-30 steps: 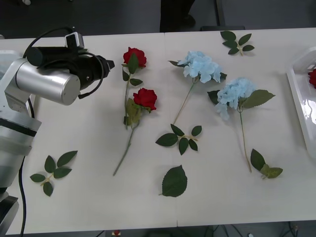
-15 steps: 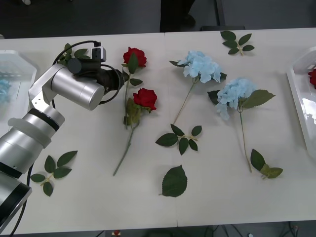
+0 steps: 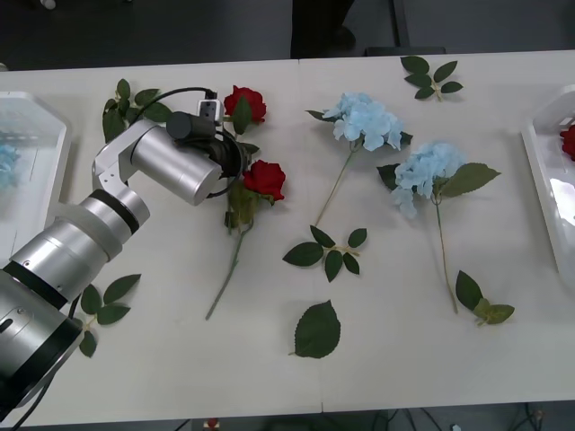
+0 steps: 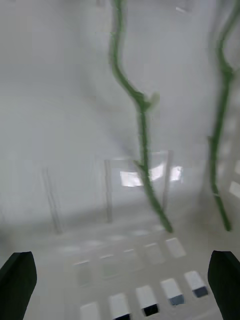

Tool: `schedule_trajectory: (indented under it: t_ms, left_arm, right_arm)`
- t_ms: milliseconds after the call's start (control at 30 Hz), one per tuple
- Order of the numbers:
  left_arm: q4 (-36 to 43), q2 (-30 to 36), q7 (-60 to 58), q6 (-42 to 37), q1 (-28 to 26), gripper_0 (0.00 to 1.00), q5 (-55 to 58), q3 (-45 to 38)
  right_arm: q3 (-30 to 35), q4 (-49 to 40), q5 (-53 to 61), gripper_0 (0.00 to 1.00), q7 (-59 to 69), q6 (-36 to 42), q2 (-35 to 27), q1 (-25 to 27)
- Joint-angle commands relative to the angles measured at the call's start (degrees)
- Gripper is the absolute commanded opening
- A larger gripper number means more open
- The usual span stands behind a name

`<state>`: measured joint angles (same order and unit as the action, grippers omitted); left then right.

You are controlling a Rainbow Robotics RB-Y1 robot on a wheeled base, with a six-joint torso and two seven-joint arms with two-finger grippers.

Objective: Place the red flowers into the right box and the blue flowers into the left box. If a person shows an open palm, hand one flower to the person first, then continue sorting.

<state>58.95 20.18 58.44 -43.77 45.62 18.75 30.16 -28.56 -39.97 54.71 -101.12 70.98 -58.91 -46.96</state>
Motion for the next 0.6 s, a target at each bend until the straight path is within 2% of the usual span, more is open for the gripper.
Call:
schedule_trajectory:
  t_ms: [33,267,533,567,600]
  left_arm:
    - [0.2,-1.37,4.49,-1.67,3.34,1.0,-0.29,0.96]
    - [0.03,-1.46,5.46,-2.11,3.42,1.0,0.5,0.96]
    - [-1.12,-1.37,6.25,-2.11,3.42,1.0,1.47,0.96]
    - [-1.2,-1.37,6.34,-2.11,3.42,0.99,1.47,0.96]
    - [-1.2,-1.37,6.43,-2.11,3.42,0.83,1.47,0.96]
  right_arm:
    - [0.52,-7.22,5.5,1.0,-2.07,4.87,0.55,0.12]
    - [0.52,-16.01,9.54,1.0,-0.4,9.35,3.45,1.17]
    - [0.52,-27.97,8.84,1.0,10.59,6.18,6.79,6.1]
    - [0.52,-28.93,8.84,1.0,11.73,5.83,7.23,6.45]
    - [0.52,-29.9,8.75,1.0,13.05,5.39,7.85,6.8]
